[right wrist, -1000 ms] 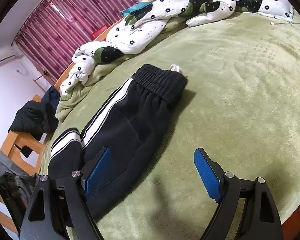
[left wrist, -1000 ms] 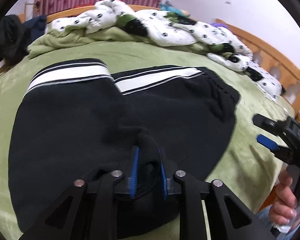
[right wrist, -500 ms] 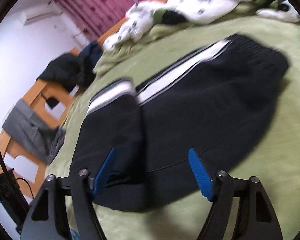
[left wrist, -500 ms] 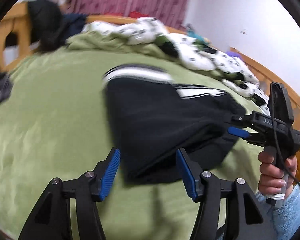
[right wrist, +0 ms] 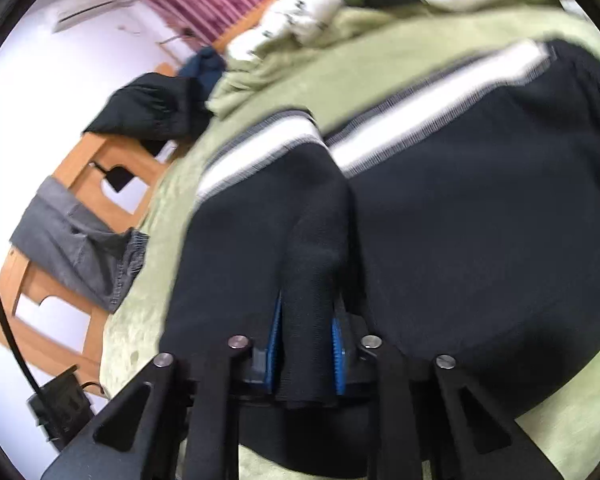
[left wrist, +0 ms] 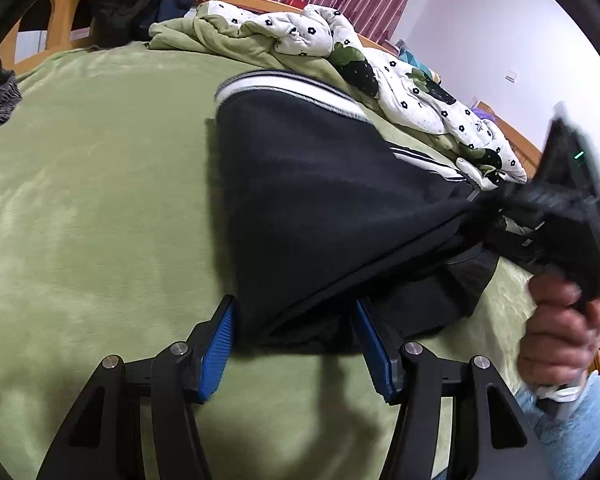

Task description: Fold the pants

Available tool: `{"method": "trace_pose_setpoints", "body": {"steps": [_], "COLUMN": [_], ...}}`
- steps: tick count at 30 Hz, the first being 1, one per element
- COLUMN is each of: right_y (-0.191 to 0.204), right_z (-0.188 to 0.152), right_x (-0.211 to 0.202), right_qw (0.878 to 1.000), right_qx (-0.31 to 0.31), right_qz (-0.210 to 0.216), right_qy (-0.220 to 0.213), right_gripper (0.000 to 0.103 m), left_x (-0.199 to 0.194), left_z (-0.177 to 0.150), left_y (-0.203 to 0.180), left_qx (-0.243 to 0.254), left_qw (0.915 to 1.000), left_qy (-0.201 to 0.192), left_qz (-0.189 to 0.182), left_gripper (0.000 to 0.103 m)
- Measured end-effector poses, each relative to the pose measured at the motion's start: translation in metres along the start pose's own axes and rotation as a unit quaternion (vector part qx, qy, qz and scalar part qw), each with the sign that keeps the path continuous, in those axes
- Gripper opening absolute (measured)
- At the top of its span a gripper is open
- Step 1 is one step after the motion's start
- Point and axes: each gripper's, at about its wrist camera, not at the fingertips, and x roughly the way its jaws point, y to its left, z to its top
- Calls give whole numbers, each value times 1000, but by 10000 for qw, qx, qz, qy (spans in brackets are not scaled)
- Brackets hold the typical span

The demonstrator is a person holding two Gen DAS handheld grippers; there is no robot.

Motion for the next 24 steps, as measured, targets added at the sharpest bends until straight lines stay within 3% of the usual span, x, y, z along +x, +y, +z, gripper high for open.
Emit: {"method": "trace_pose_setpoints", "body": {"steps": [5, 10, 15, 20, 24], "right_y": [23, 5, -33, -90, -159], "right_z": [22, 45, 71, 78, 69], "right_x": [-31, -57, -94, -144, -137], "right_qw": [9969, 9945, 9917, 9842, 9856], "right_qx": [-697, -821, -765, -503, 43], "right_qz": [101, 264, 125, -211, -644], "right_qy": [-354, -588, -1026, -1682, -1565], "right_gripper": [18, 17, 17, 17, 17], "left_x": [10, 14, 21, 29, 33], "left_z": [-2, -4, 3, 6, 1], "left_y": [-18, -38, -67, -97, -106], "left_qx": [166, 398, 742, 1199, 1353], "left_qw": [9996, 9975, 9961, 9900, 9894], "left_qy": [-154, -205, -20, 4, 198], "left_qz": [184, 543, 476, 748, 493], "left_gripper": [56, 54, 54, 54, 58]}}
